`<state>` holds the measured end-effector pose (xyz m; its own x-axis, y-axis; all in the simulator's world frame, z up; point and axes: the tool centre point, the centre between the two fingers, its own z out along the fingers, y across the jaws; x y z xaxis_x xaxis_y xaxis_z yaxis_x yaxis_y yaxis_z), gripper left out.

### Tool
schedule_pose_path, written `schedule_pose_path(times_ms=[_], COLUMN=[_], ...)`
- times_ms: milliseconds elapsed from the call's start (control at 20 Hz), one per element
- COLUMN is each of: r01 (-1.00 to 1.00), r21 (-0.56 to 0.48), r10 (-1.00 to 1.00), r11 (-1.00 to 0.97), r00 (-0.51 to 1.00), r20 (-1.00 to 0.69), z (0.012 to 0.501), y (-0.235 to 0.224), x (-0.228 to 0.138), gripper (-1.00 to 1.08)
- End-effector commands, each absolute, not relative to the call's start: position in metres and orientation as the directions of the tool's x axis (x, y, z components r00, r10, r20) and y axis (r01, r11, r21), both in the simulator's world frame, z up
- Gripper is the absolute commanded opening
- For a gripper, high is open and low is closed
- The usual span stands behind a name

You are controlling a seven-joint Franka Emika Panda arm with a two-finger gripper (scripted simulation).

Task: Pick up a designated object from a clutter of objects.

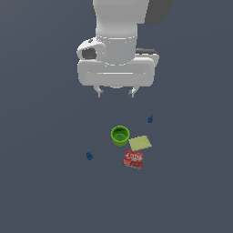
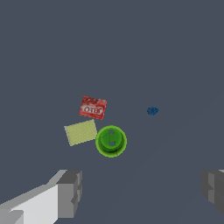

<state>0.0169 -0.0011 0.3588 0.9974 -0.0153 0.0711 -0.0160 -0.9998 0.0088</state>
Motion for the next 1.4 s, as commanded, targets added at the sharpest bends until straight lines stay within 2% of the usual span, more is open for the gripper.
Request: schedule_pose_path(times_ms=[0,750,1350], r01=[-0.016,-0.047,0.116], r21=[0.009,-0.013,0.017], r10=[-0.015,-0.048,0.117], r11=[-1.000,-0.999,-0.993], r00=[0.997,0.996,0.991], r20=[0.071,0.077,0.064], z=[0.359,0.353,0.323], y=[-0.001,-0.017,-0.009], x=[0.017,0.024,0.043], gripper=[1.00,1.00,1.00])
